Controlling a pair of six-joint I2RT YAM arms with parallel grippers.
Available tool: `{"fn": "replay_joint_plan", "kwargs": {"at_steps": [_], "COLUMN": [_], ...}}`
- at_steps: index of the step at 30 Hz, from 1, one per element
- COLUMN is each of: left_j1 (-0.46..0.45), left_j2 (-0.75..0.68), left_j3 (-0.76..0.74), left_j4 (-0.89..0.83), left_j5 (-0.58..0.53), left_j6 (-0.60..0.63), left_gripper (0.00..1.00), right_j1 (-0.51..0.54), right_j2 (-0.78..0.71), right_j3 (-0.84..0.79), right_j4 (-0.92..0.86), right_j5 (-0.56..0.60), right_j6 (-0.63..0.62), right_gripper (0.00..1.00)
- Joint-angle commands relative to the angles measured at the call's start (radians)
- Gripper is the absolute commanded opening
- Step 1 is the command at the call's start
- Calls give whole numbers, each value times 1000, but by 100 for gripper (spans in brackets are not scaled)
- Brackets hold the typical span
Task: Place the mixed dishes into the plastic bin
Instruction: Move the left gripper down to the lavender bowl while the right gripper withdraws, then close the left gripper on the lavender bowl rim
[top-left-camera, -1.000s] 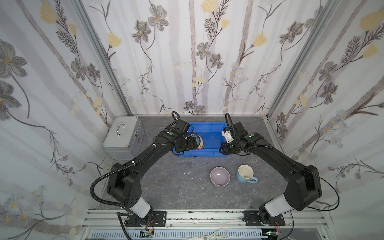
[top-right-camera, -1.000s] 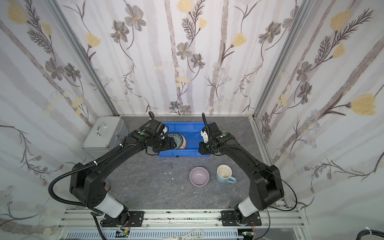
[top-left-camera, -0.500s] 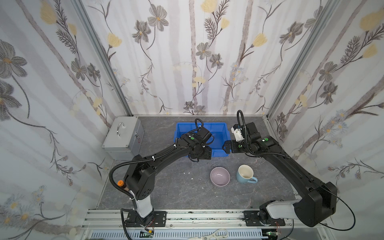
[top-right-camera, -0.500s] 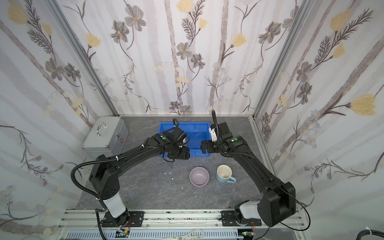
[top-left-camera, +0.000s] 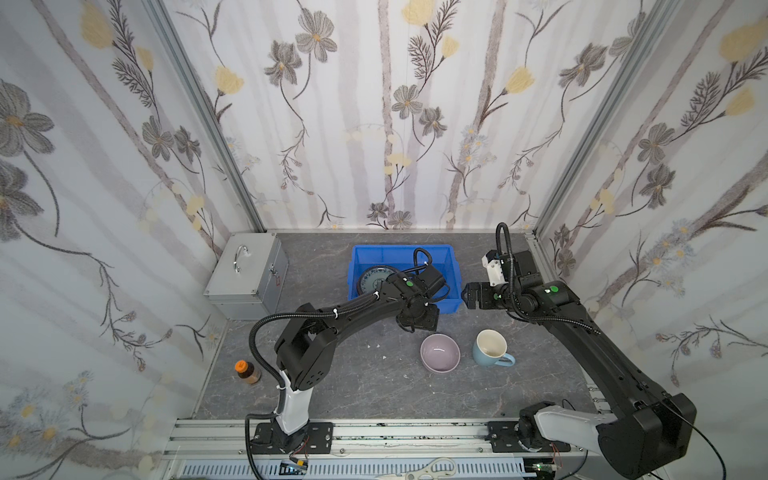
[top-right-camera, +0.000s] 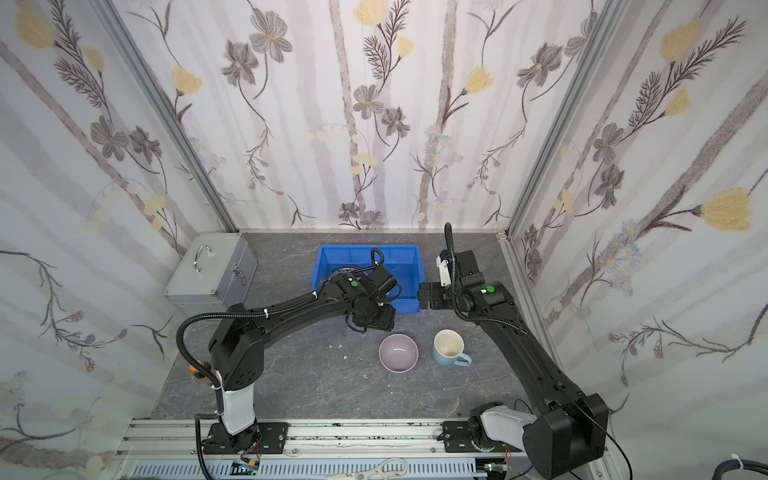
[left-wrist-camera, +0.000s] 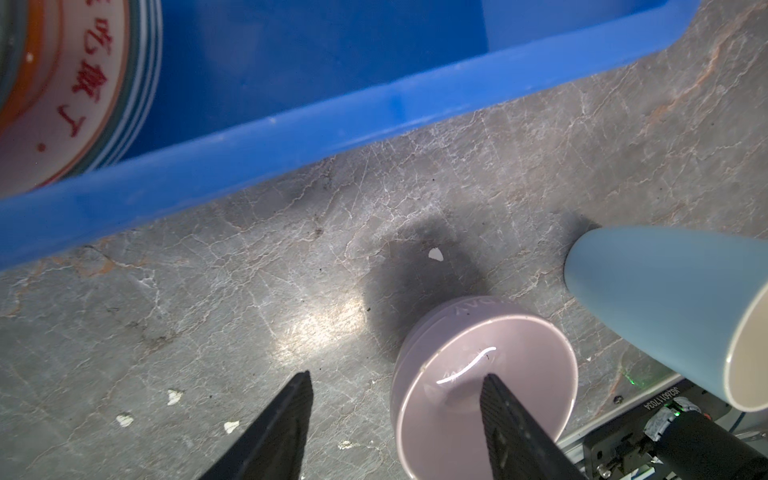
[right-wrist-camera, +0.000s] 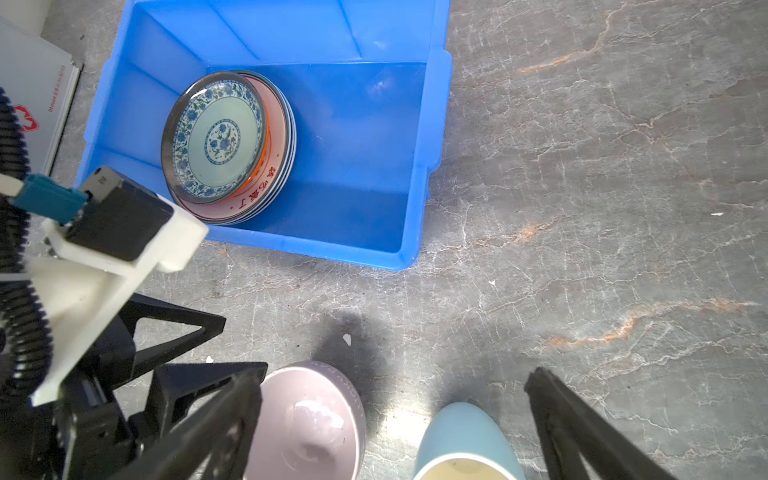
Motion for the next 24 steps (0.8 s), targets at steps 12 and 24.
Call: {"fn": "replay_joint_plan", "kwargs": {"at_steps": [12, 24], "left_j1": [-50, -66], "left_j2": [39, 51], "left_j3": [-14, -42], "left_j4": [-30, -25], "left_j5": [51, 54], "left_j6": [11, 14], "left_gripper": [54, 44], "right_j1": [-23, -24], "right_j2": [-29, -23], "right_j3": [-35, -33], "right_j4": [-1, -10], "right_j5": [-2, -2], "right_j6": [-15, -13], "right_gripper": [100, 100]}}
